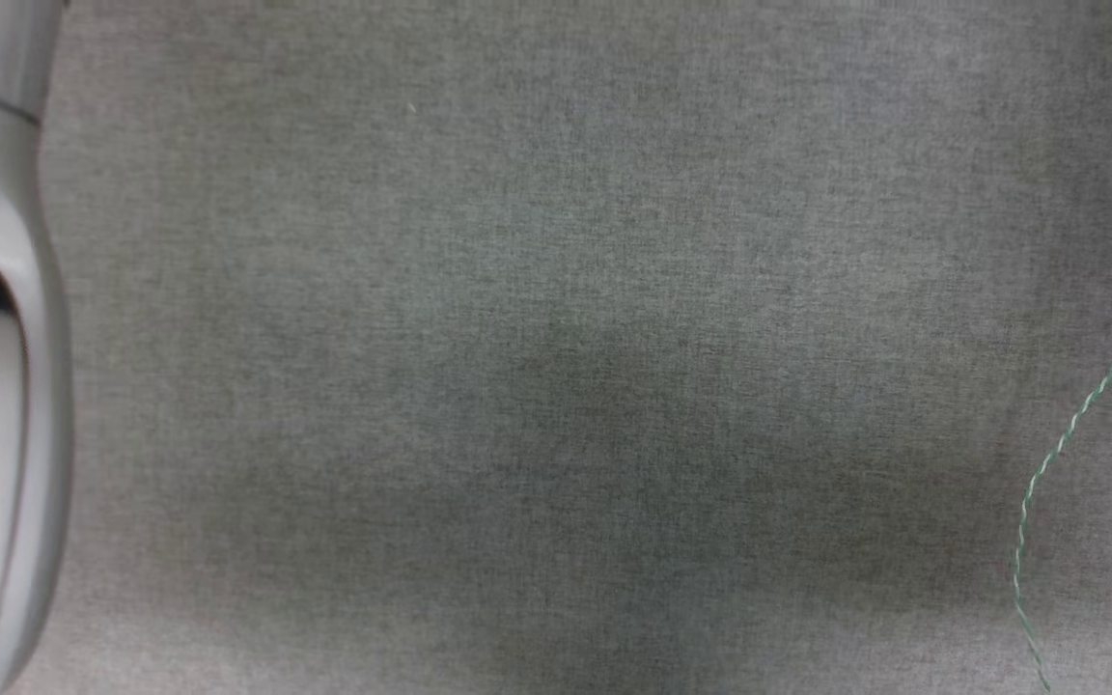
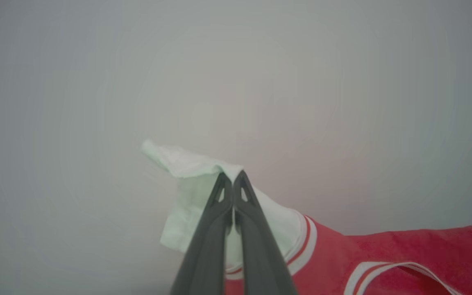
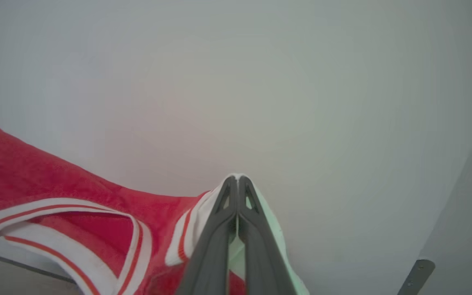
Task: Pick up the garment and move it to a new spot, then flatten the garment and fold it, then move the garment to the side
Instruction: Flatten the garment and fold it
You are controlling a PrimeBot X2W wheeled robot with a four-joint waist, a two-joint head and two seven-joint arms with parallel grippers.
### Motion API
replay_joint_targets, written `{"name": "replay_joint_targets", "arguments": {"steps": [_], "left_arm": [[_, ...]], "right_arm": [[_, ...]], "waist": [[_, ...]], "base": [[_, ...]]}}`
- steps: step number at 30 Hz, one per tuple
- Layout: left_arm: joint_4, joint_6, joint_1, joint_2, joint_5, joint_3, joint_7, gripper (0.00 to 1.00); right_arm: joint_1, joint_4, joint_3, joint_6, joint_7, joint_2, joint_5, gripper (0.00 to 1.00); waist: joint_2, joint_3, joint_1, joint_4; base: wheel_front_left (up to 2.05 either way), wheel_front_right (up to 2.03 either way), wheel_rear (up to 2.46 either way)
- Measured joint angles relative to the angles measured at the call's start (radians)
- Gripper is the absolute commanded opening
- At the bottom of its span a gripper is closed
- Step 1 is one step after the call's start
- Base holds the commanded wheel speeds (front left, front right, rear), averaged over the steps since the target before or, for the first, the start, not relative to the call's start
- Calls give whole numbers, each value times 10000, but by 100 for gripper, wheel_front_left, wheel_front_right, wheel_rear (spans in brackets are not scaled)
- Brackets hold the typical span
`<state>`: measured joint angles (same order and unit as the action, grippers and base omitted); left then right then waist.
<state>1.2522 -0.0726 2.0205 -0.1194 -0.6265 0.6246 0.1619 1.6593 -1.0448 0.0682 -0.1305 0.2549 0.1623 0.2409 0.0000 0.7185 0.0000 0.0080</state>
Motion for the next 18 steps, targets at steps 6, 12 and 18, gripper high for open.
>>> {"name": "replay_joint_targets", "arguments": {"steps": [6, 12, 18], "left_arm": [[244, 198, -1413, -468, -173, 48, -483, 0], [318, 458, -2736, -865, -182, 284, -1279, 0], [336, 872, -4235, -1020, -232, 533, -1724, 0]], "right_arm": [[-597, -40, 1693, 0, -1085, 291, 1705, 0], [-1652, 813, 3480, -2, -2961, 1005, 3503, 0], [-3335, 2234, 4947, 0, -4688, 1998, 5421, 0]], "waist": [[0, -683, 0, 34], [0, -1545, 0, 43], [0, -2425, 0, 43]], "base": [[0, 0, 0], [0, 0, 0], [0, 0, 0]]}}
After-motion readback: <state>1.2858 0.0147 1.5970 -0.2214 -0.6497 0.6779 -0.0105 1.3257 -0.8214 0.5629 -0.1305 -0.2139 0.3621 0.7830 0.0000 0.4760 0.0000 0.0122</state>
